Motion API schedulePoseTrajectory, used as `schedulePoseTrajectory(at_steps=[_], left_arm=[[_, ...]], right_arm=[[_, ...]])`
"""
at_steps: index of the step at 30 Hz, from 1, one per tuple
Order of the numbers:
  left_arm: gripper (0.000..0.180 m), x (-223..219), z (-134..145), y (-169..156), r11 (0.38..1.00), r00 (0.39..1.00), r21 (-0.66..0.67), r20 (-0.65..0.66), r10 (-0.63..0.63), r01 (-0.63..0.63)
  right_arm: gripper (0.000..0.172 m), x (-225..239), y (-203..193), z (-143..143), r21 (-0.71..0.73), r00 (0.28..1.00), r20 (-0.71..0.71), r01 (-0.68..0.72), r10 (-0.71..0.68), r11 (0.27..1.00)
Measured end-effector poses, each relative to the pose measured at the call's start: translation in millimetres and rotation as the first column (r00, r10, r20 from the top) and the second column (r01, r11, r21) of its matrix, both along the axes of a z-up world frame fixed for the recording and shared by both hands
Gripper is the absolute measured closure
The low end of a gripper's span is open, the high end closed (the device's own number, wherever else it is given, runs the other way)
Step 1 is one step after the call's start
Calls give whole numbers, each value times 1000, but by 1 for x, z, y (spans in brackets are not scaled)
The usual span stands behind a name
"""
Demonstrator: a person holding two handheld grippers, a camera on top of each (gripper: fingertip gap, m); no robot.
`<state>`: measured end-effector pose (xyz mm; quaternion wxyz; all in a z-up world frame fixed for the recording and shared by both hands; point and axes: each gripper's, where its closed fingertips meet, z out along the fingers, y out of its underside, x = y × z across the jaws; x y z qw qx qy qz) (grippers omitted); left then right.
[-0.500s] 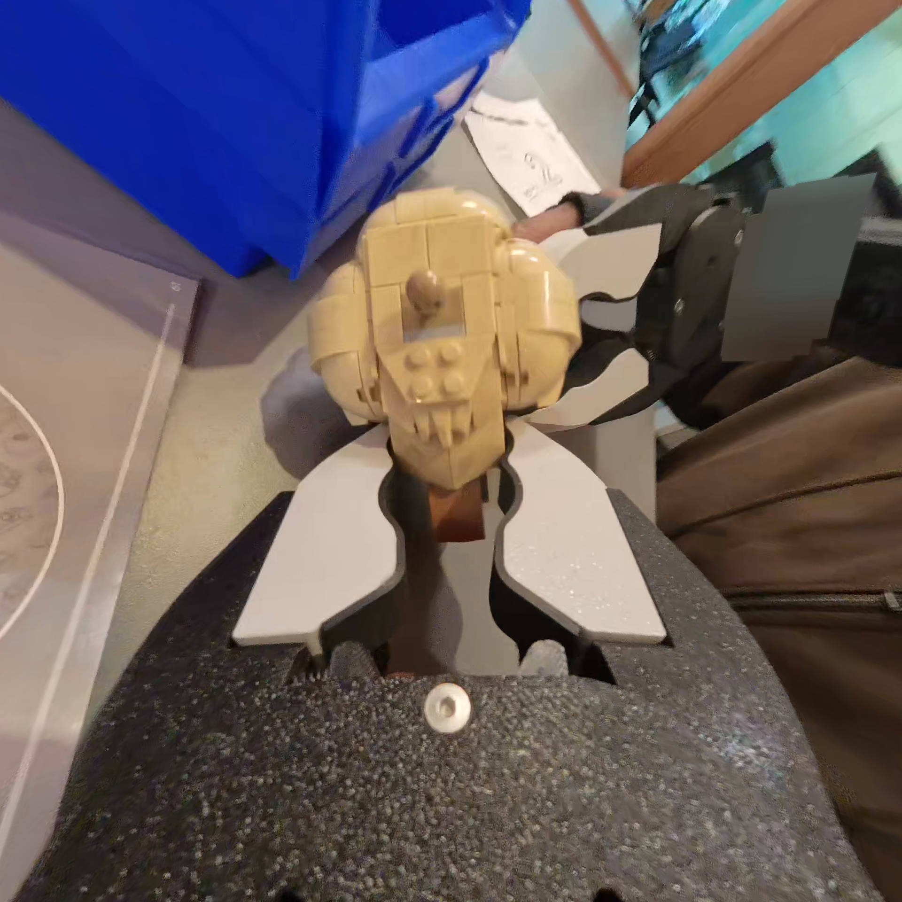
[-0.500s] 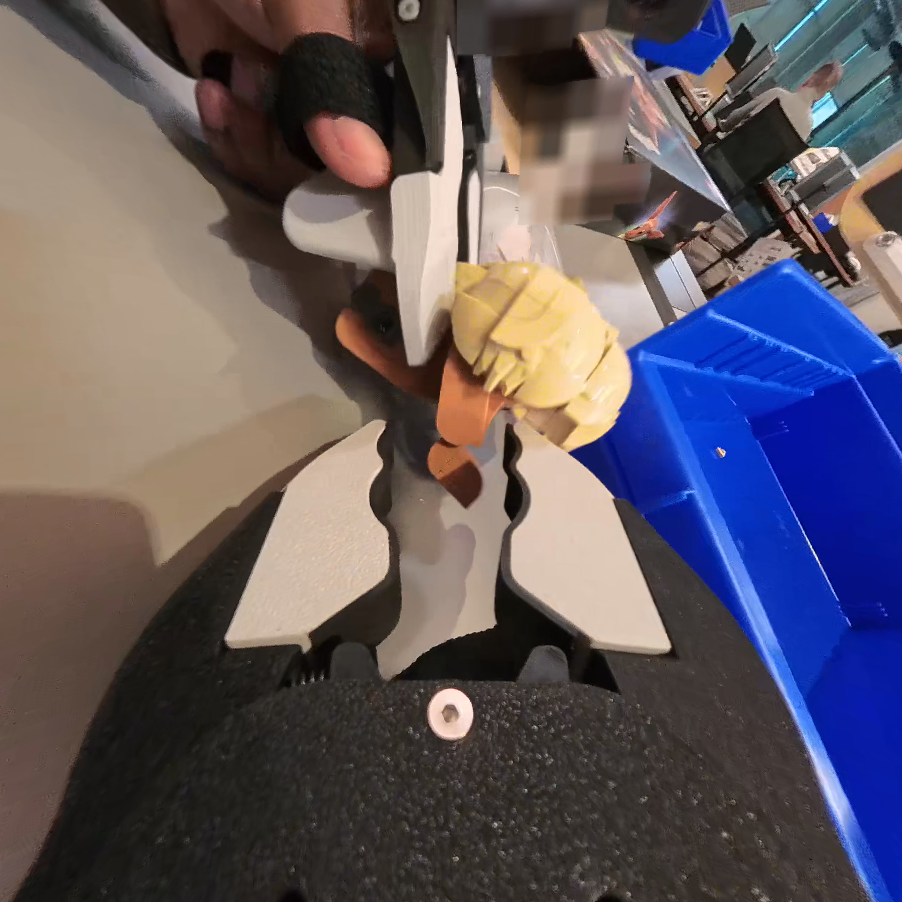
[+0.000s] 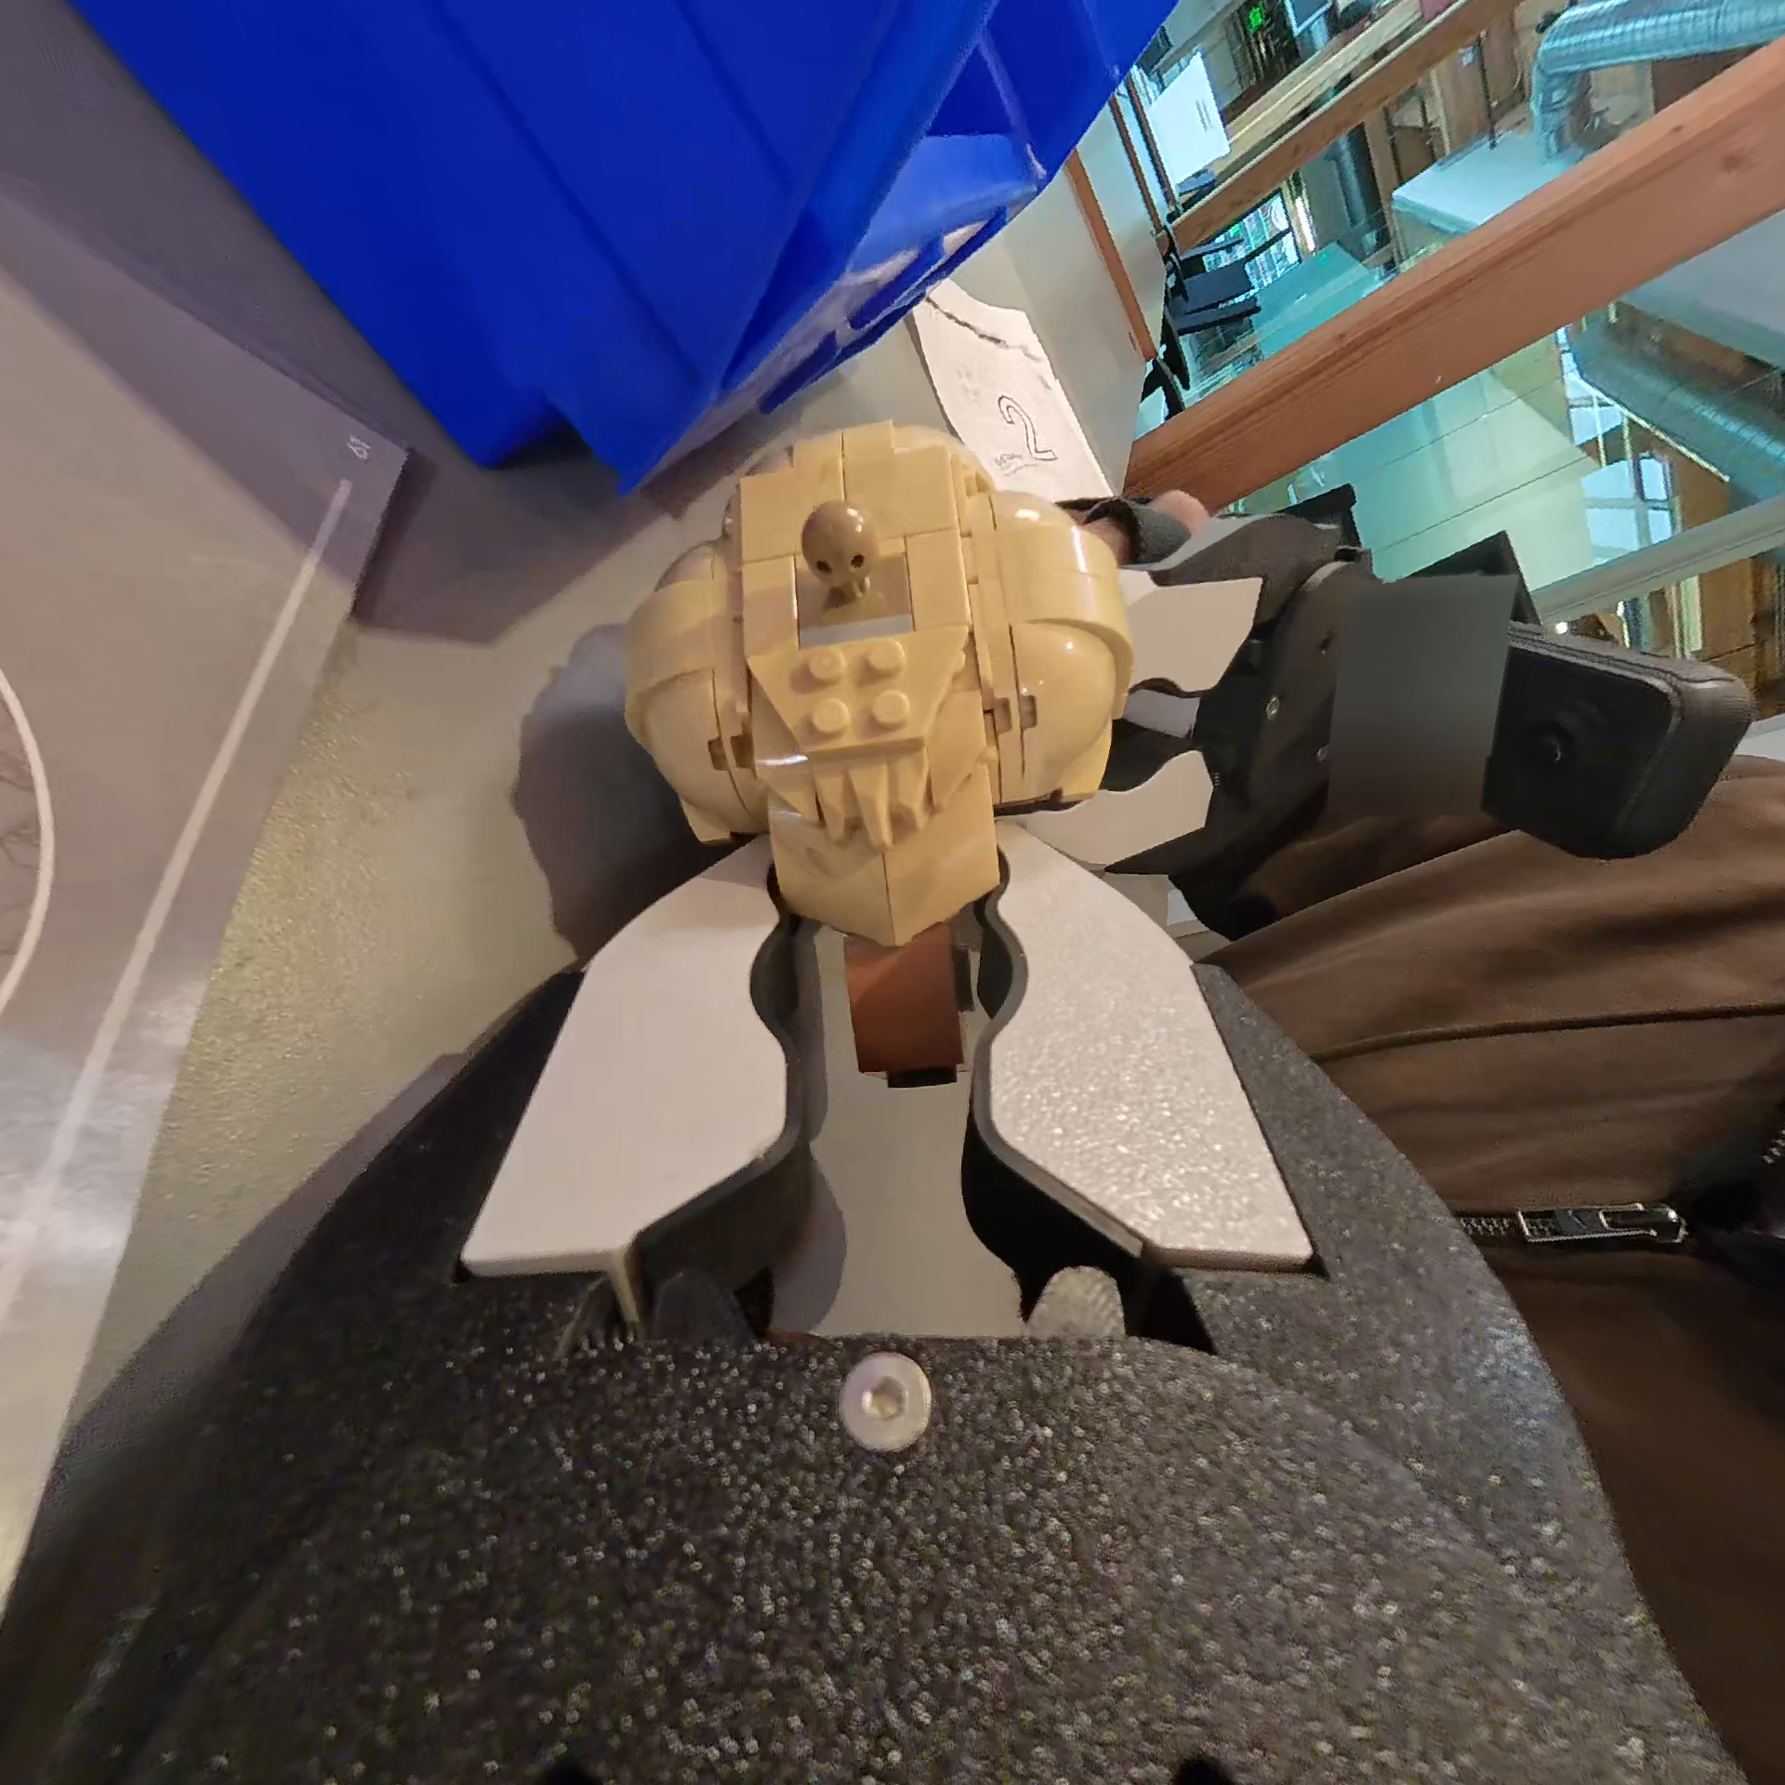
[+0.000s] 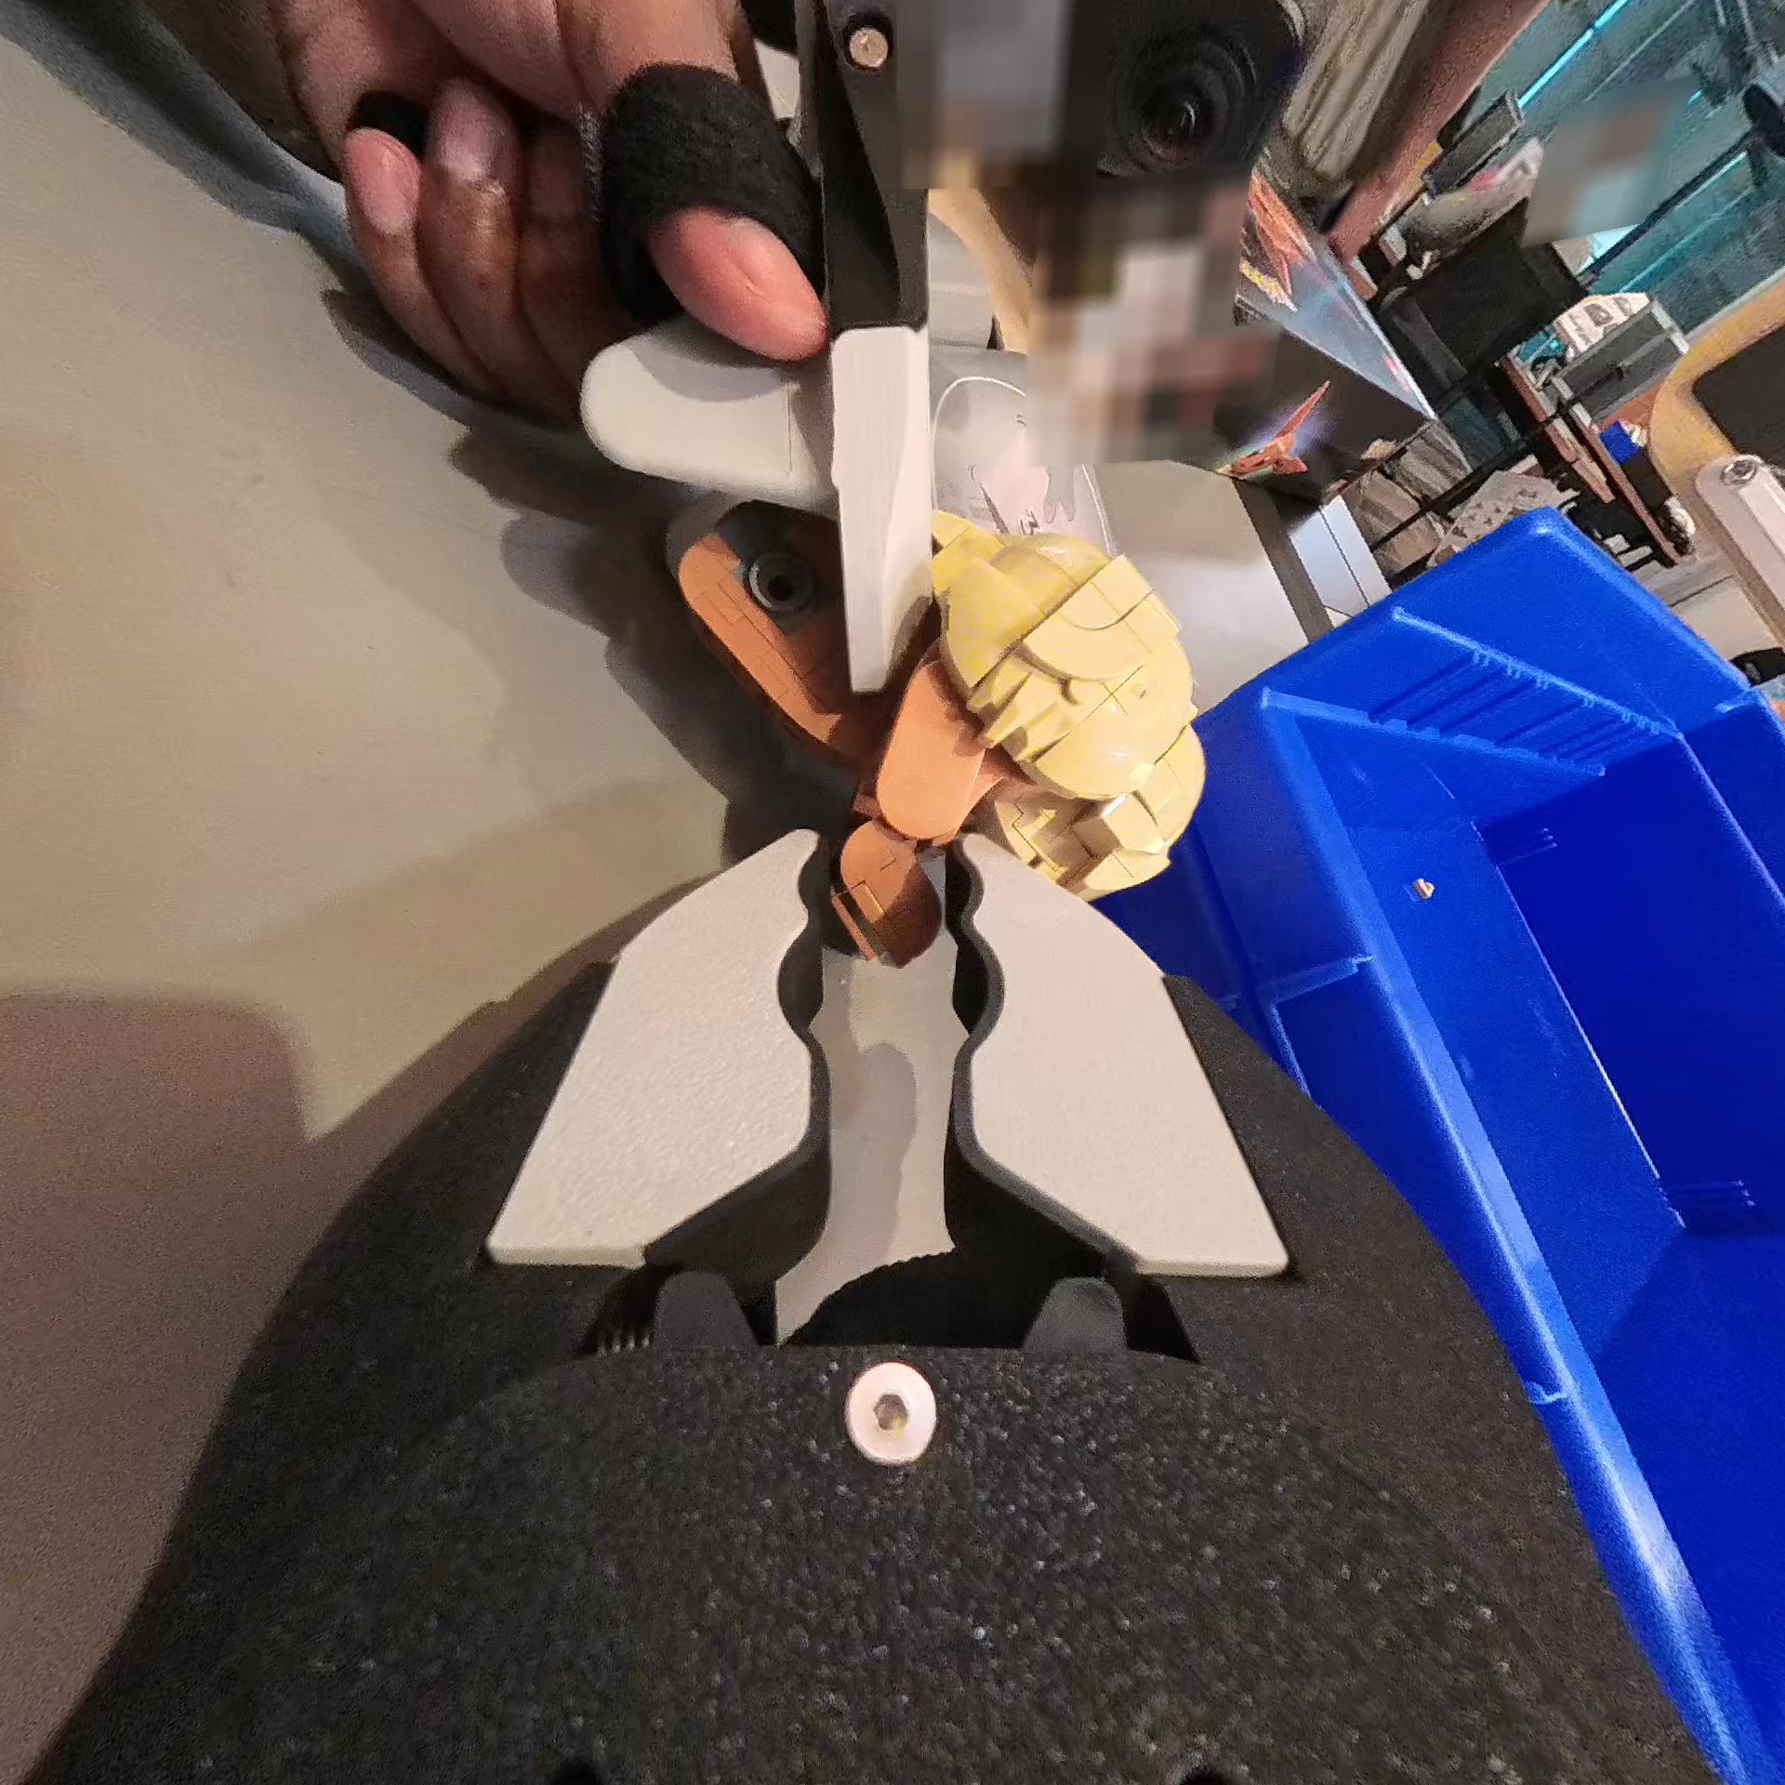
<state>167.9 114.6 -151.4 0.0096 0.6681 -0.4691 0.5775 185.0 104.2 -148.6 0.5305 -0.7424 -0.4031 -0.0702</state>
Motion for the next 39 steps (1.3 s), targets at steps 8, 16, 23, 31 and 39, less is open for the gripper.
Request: schedulePoseTrajectory(at_steps=[8, 16, 23, 31, 39], left_arm=[[148, -2, -3, 0, 999, 1000, 33, -13, -6, 6], [162, -6, 1, -4, 999, 999, 8, 6, -50, 50], [162, -8, 1, -12, 995, 995, 9, 4, -95, 95], [162, -12, 0, -24, 986, 986, 7, -2, -166, 166], [162, -10, 3, -8, 993, 996, -76, -8, -91, 90]], right_arm=[[151, 1, -2, -2, -42, 1000, -4, -11, 11, 999], [153, -2, -10, -3, -26, 989, 65, -130, 132, 991], [153, -4, -19, -3, -24, 971, 101, -214, 215, 977], [154, -8, -33, -4, -12, 921, 208, -334, 329, 942], [156, -3, -39, -12, 93, 755, 577, -441, 313, 893]])
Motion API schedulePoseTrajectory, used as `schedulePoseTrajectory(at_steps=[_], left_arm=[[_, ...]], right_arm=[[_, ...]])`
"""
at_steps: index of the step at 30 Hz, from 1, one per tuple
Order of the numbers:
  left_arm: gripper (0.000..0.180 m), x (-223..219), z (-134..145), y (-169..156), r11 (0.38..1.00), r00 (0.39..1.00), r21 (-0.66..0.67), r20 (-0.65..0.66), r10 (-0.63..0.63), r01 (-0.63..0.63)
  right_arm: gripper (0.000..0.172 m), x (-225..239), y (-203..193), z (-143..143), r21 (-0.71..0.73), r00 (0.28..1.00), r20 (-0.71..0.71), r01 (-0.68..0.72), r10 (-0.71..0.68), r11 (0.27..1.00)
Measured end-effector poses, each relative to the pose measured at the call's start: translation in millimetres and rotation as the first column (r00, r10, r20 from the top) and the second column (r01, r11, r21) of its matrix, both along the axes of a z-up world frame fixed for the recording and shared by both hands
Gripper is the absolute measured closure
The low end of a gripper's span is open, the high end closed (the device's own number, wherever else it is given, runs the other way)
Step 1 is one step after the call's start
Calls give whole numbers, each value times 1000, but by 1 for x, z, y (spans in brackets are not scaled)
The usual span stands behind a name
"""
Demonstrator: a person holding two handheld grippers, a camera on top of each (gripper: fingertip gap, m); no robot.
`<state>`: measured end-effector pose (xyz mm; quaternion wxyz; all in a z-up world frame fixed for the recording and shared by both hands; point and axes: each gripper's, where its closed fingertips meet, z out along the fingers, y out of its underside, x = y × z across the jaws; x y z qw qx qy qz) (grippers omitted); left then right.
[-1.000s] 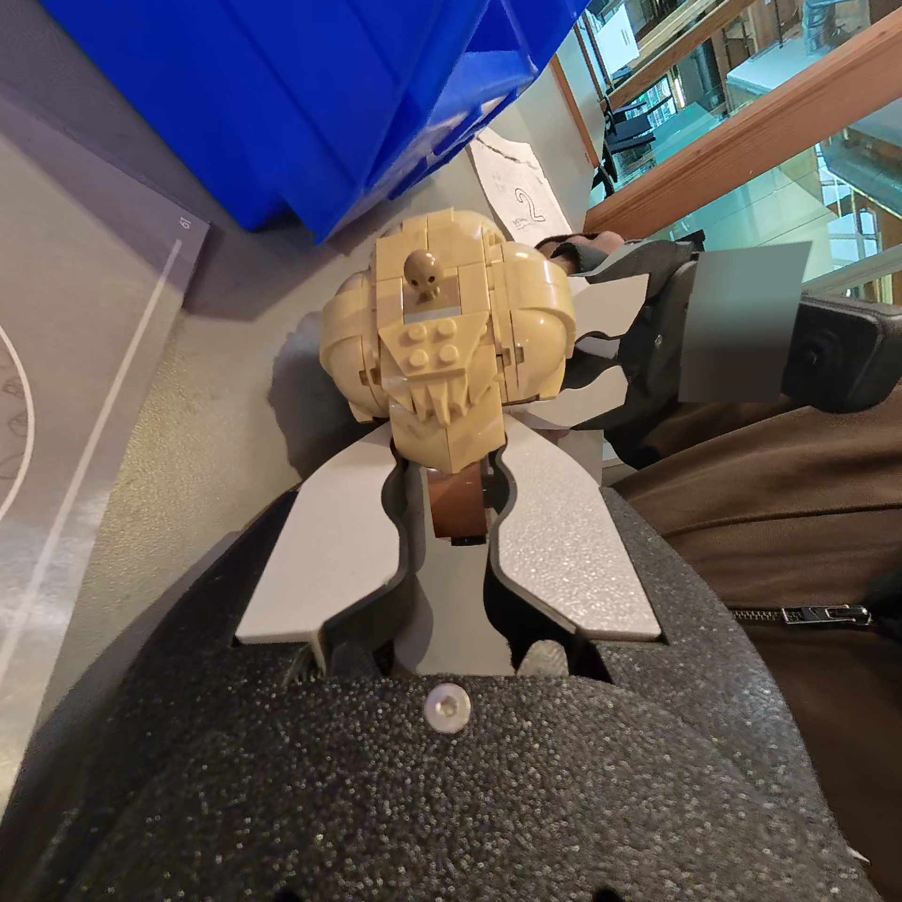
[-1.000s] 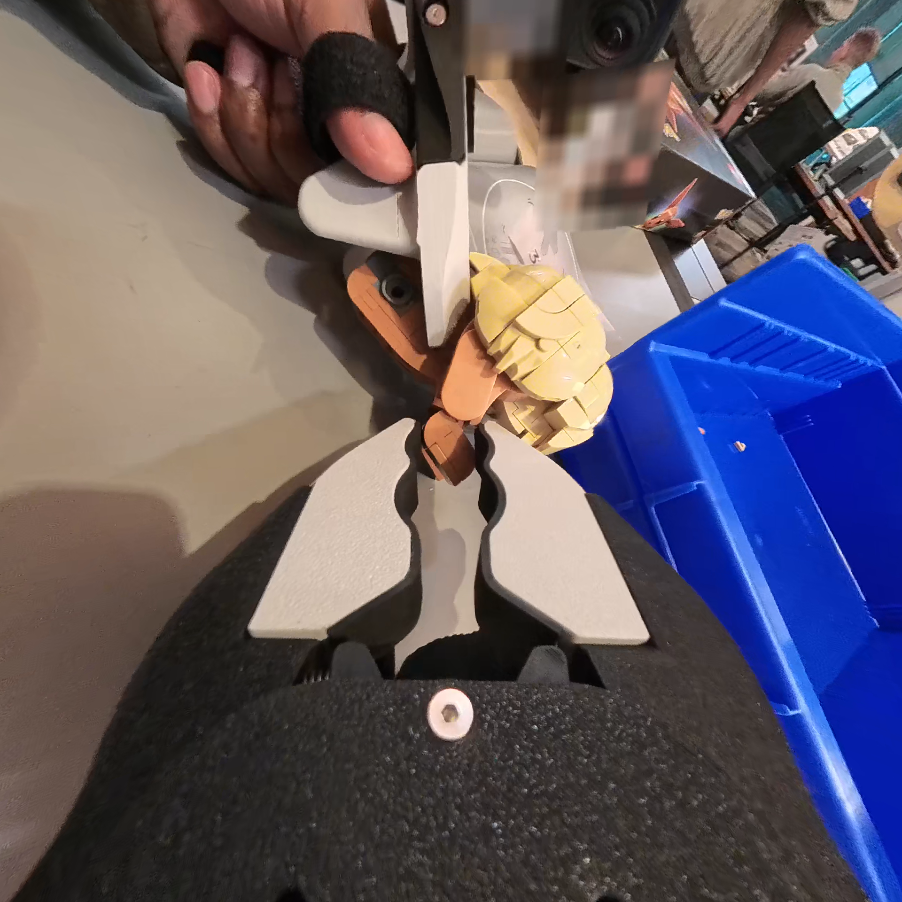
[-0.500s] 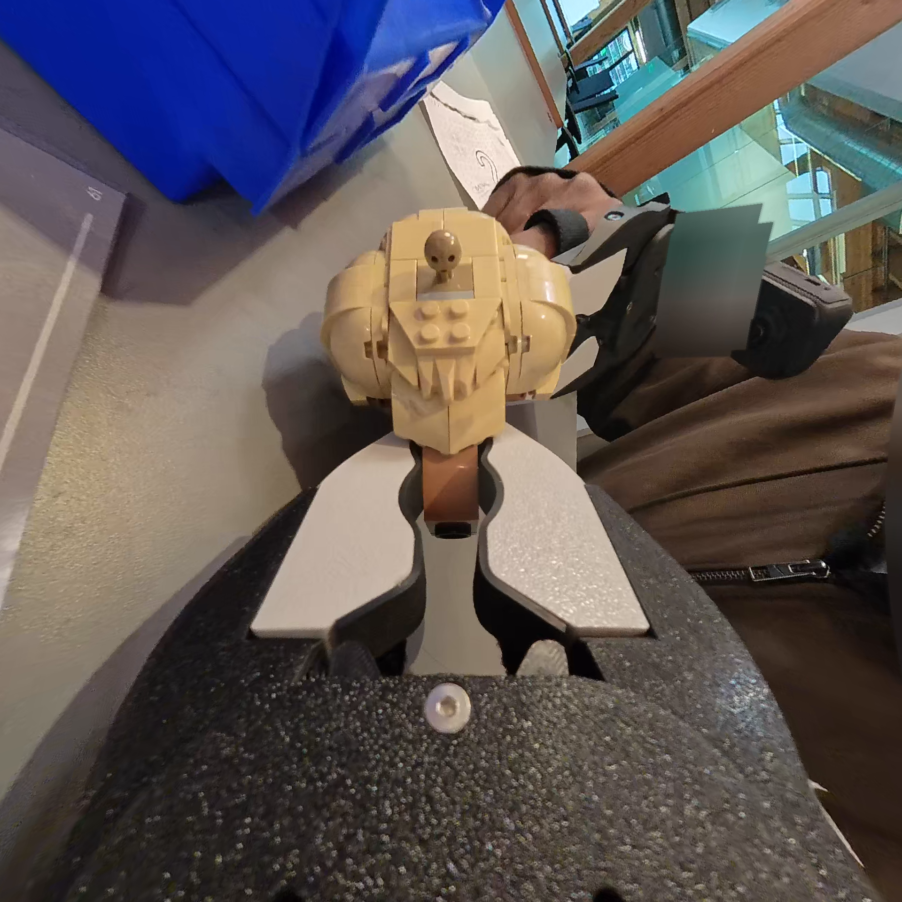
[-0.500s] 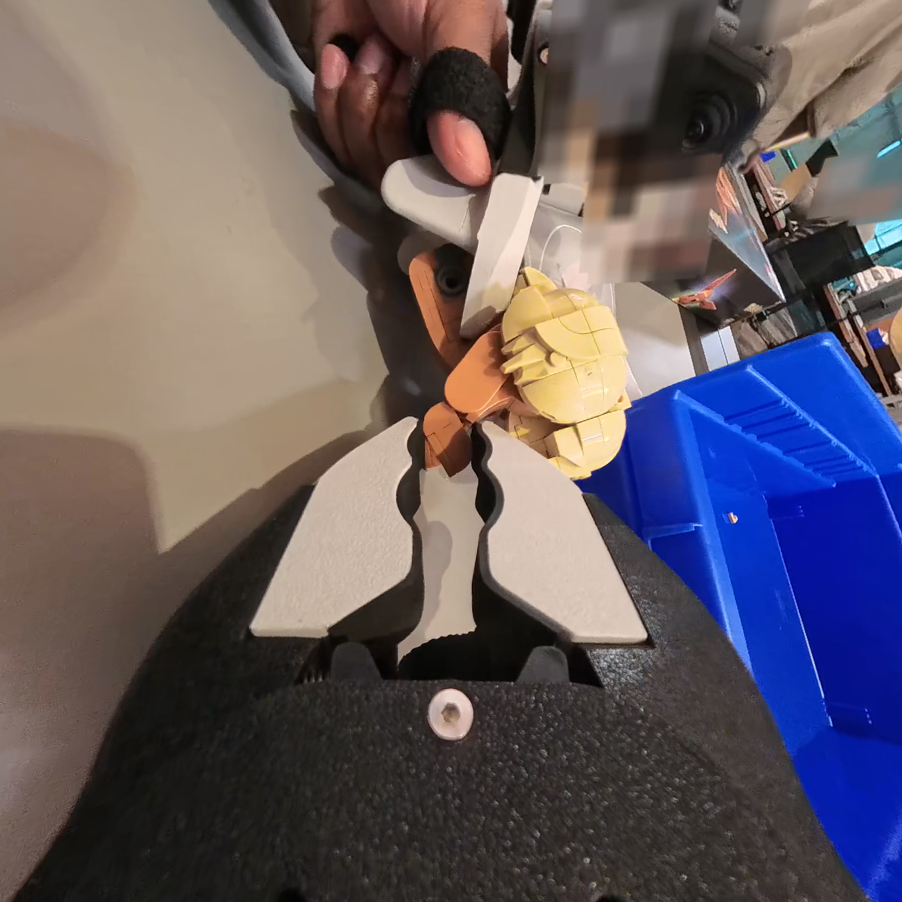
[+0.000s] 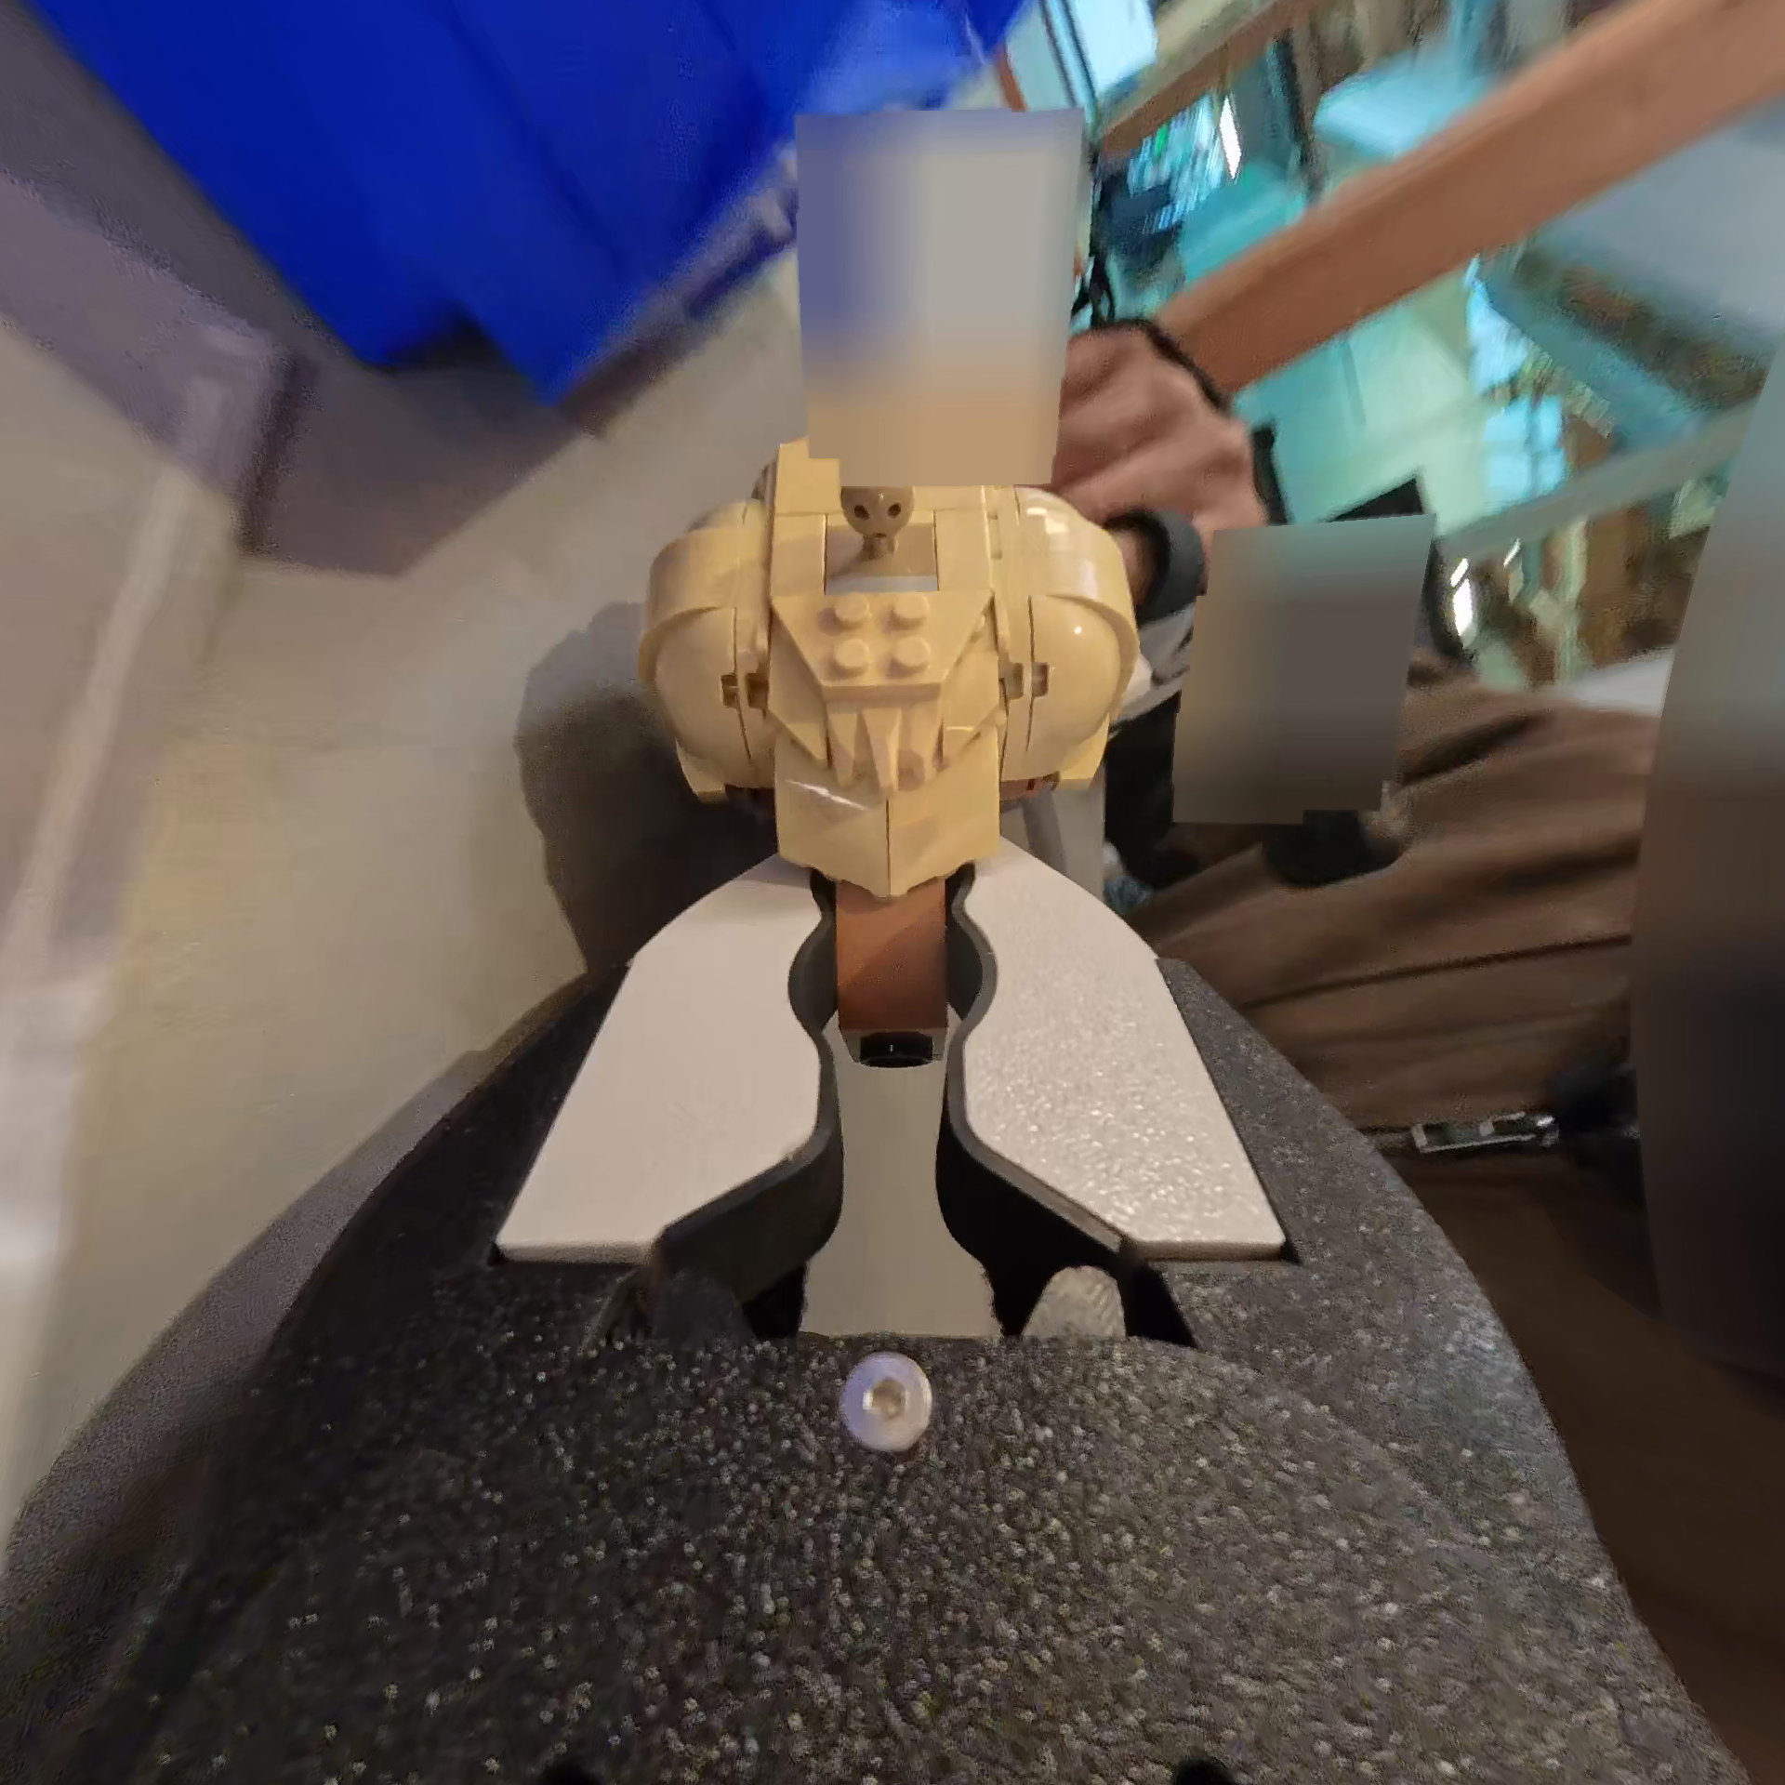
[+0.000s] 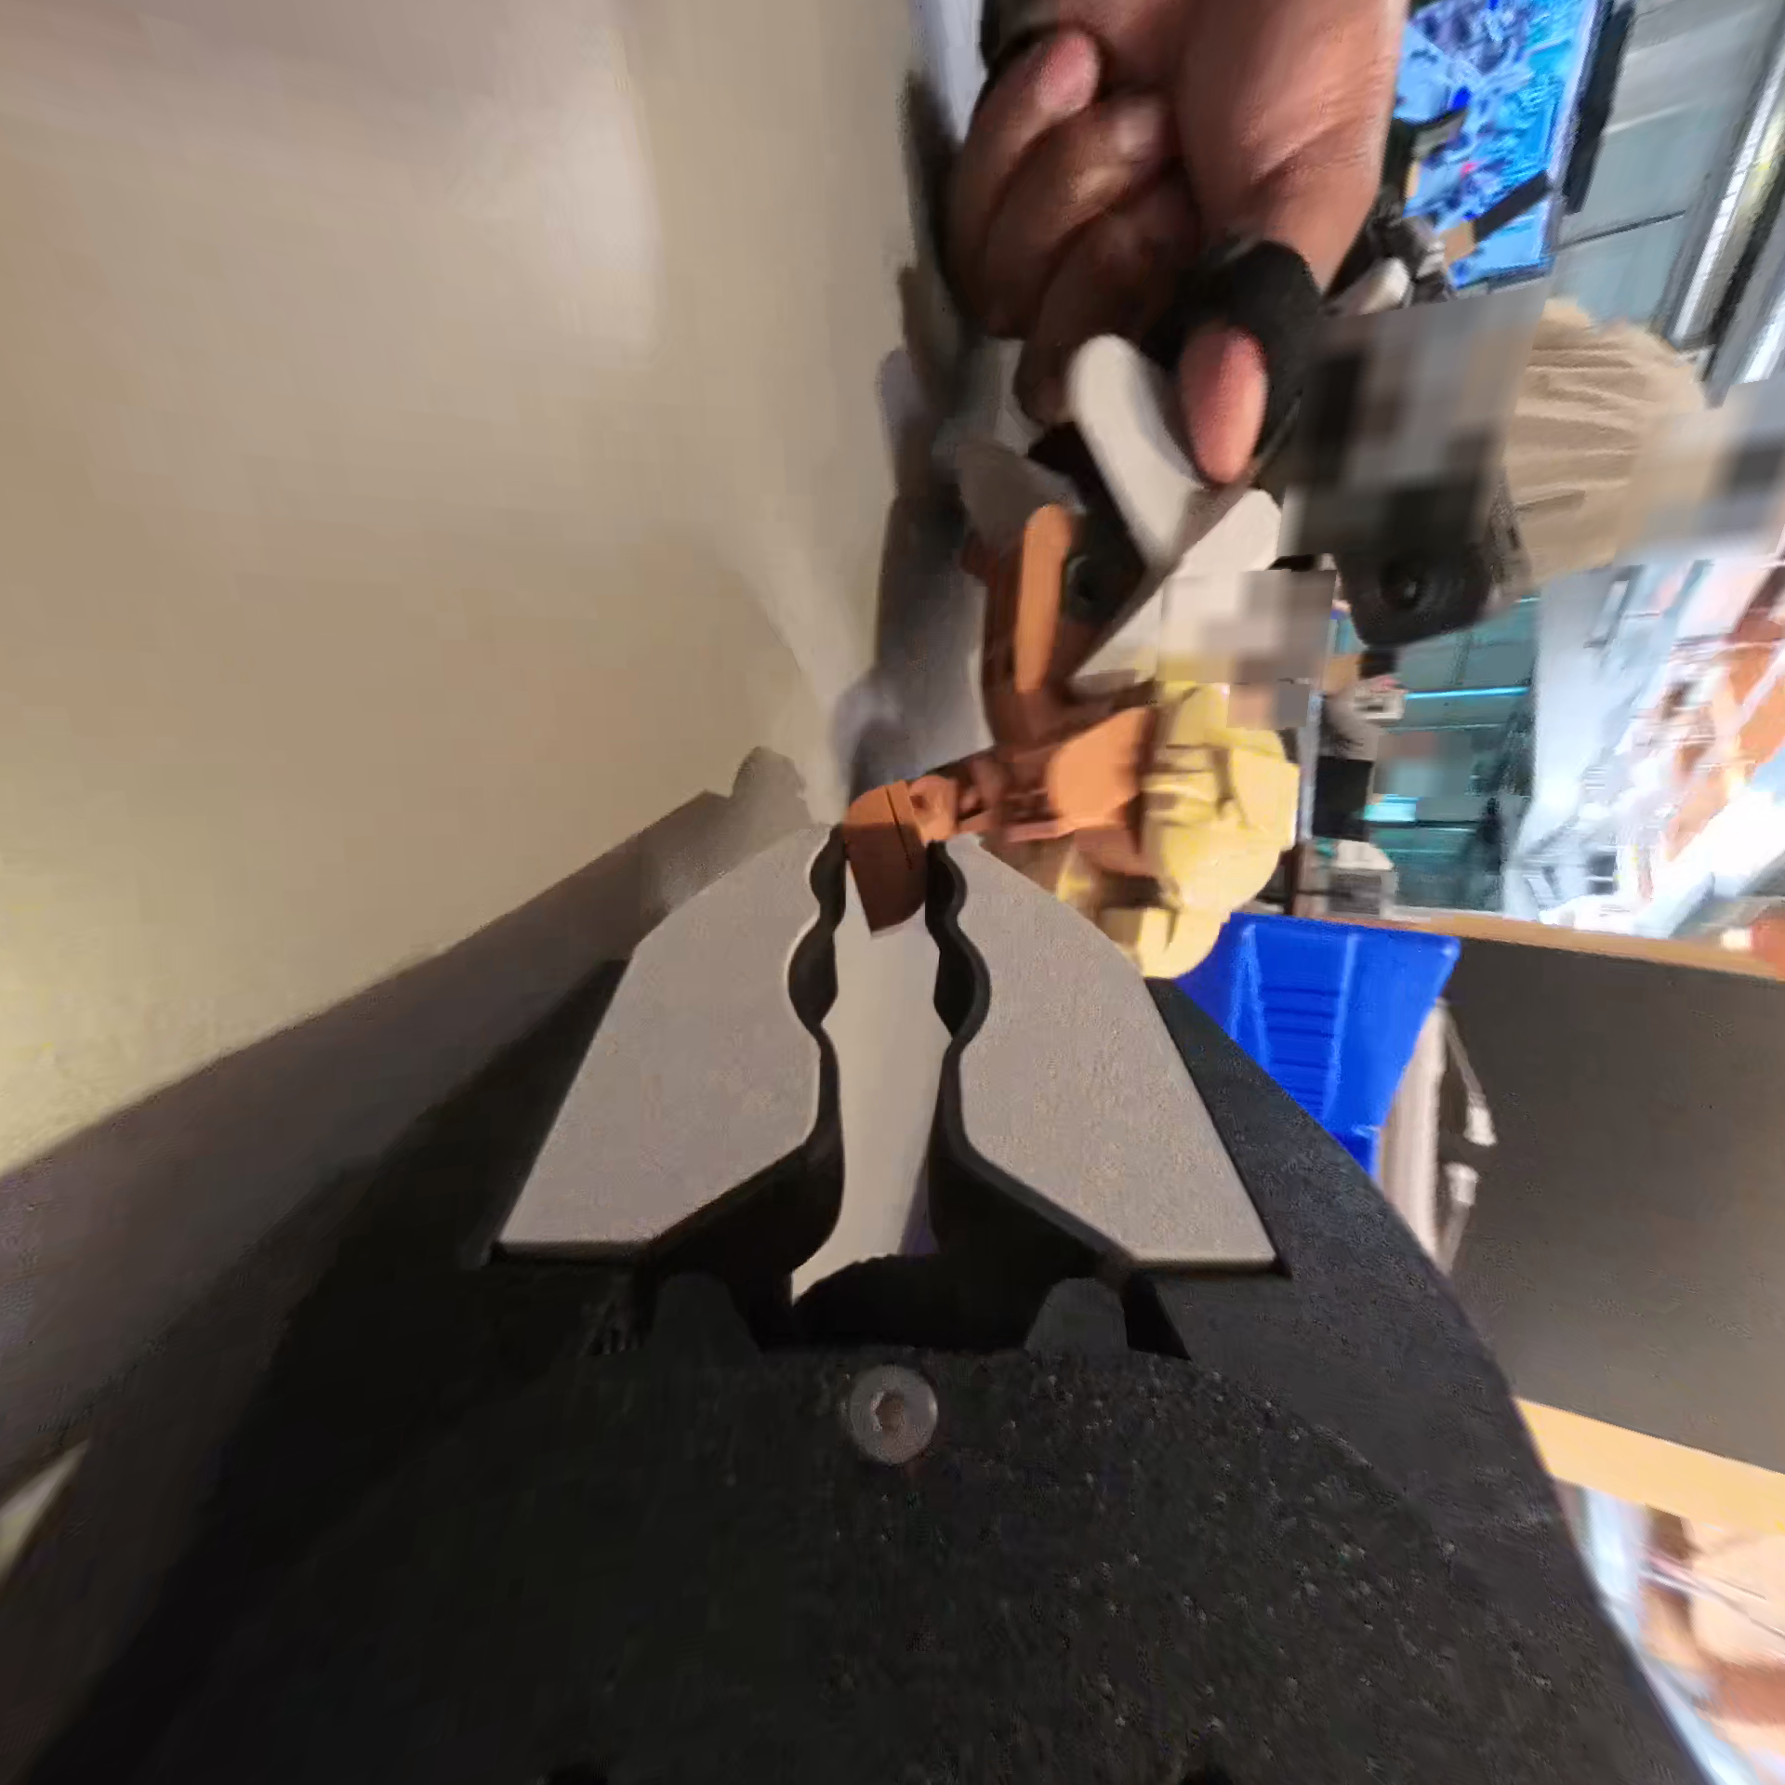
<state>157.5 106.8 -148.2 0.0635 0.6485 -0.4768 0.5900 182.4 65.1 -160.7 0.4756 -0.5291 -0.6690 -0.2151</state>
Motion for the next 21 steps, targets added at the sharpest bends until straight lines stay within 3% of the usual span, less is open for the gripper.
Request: schedulePoseTrajectory(at_steps=[2, 4, 7, 11, 16, 21], left_arm=[[162, -2, 5, 20, 997, 998, -46, 16, 68, -68], [162, -4, 3, 27, 997, 996, -8, 16, 83, -83], [162, -8, -2, 10, 999, 1000, 46, 5, -23, 23], [160, -10, -2, -10, 964, 989, 230, 35, -146, 134], [130, -14, -3, -18, 889, 973, 418, 40, -226, 189], [111, -11, 25, -4, 883, 977, 463, 142, -160, 78]], right_arm=[[156, 7, 1, 0, 50, 1000, 26, 12, -14, 999], [156, 9, 3, 8, 48, 998, -58, 29, -26, 998], [156, 7, 4, 26, 24, 973, -231, 30, -23, 999], [156, 10, 7, 42, 30, 941, -335, 67, -53, 997], [156, 14, 12, 61, 105, 911, -406, 128, -75, 986], [156, 18, 15, 79, 139, 875, -475, 176, -90, 975]])
